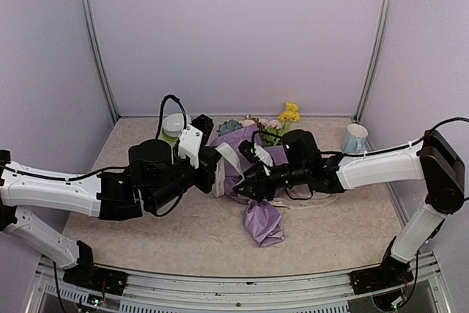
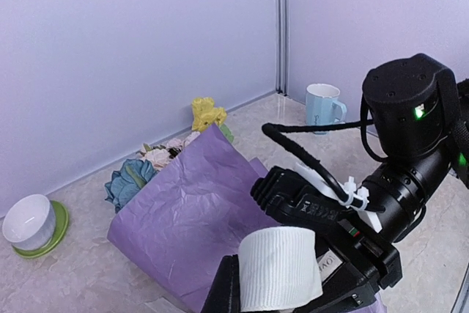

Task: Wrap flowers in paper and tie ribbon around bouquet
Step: Cross the half-tied ribbon over the folded bouquet.

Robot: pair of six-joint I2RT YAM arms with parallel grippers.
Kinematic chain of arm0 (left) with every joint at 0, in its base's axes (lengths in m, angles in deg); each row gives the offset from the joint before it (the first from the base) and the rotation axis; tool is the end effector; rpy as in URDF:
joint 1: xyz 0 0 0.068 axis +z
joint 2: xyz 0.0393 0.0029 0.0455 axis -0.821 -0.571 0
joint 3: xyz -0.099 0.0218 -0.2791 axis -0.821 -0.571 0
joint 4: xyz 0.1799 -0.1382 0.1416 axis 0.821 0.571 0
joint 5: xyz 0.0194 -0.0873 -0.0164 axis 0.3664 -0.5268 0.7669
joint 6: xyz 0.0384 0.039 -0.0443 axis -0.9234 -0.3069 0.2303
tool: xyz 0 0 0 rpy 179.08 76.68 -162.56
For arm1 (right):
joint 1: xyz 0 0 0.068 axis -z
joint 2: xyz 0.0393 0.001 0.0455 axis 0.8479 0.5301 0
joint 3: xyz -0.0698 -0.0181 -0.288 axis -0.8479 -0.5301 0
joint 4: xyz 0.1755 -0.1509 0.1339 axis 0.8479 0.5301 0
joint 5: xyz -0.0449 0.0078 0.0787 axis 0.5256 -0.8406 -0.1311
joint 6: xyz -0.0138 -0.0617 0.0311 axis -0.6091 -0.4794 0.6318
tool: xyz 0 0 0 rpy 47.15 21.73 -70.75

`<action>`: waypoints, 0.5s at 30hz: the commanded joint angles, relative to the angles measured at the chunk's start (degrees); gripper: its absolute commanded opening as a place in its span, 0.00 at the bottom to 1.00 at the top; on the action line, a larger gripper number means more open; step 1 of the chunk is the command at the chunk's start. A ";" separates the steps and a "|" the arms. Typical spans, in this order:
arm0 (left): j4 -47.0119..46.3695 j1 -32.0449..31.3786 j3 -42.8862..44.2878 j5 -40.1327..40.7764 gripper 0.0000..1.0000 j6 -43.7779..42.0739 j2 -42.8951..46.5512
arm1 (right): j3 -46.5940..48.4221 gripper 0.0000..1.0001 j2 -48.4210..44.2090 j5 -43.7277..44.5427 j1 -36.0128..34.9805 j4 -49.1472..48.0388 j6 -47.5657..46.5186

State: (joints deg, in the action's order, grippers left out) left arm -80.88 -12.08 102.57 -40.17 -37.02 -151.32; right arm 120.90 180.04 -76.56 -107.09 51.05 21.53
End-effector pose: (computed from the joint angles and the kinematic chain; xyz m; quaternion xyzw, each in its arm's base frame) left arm 0.1507 -0.2879 0.3081 0.2635 0.7000 -0.2008 0.6327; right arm 0.2306 0.3049 0.2219 -0.4357 0.7204 0.3943 0.3684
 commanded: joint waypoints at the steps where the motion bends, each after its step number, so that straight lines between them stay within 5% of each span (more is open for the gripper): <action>1: 0.84 0.12 1.45 1.42 0.00 -1.14 2.12 | 0.74 0.52 1.19 -1.32 0.10 -3.93 1.24; 4: 0.85 -0.21 1.37 0.94 0.00 -0.51 2.32 | 1.78 0.20 2.13 -2.40 0.10 -4.62 1.57; 7: 1.34 -0.29 0.85 1.59 0.00 0.78 2.71 | 2.03 0.01 1.97 -1.61 0.08 -4.36 1.90; 15: 10.24 1.49 -9.52 5.28 0.00 15.35 -3.29 | 0.73 0.00 -3.00 2.52 0.46 0.39 3.30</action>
State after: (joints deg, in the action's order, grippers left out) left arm -78.45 -10.49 98.39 -37.09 -30.48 -148.87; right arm 121.64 181.26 -76.17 -107.02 49.45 23.37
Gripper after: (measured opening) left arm 0.006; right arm 0.003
